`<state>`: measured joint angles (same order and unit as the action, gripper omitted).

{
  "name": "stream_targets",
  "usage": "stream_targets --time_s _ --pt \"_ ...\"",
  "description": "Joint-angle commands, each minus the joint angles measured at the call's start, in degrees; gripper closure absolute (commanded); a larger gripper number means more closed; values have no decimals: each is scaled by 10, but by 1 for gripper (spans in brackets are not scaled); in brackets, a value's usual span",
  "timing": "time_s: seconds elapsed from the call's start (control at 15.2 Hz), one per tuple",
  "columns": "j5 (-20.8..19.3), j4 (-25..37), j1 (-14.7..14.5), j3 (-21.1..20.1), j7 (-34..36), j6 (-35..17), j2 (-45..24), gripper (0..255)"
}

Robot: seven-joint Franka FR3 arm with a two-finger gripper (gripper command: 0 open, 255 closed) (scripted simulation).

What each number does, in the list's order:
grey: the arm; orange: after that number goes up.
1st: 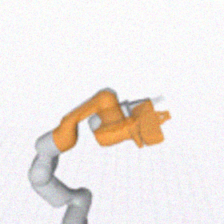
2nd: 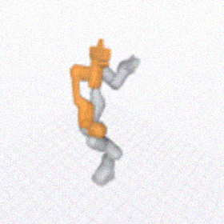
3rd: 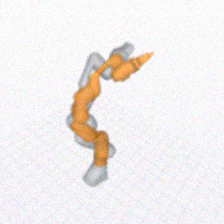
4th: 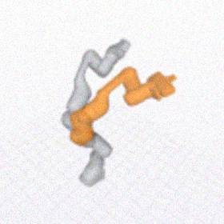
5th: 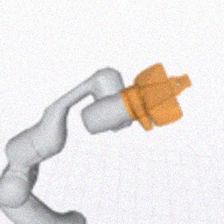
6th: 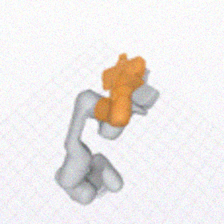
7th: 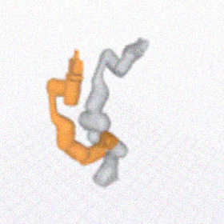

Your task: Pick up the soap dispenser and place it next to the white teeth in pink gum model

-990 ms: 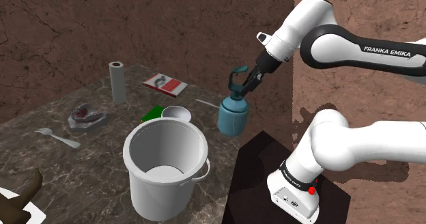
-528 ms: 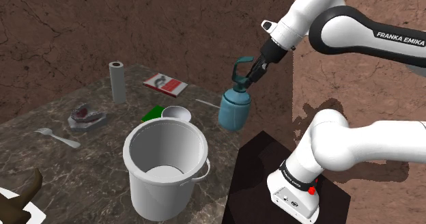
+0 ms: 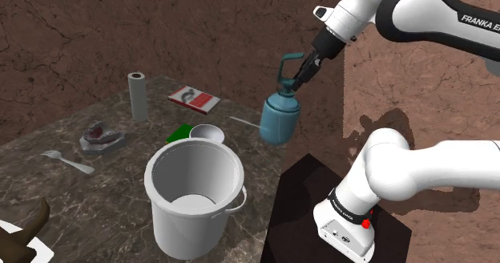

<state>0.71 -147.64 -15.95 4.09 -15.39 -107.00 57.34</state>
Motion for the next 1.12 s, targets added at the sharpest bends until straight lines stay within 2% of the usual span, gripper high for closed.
stream_targets --time_s 0.0,1.06 --pt "0 18 0 0 0 11 -6 255" --pt "3 169 -5 -3 6 113 -56 255"
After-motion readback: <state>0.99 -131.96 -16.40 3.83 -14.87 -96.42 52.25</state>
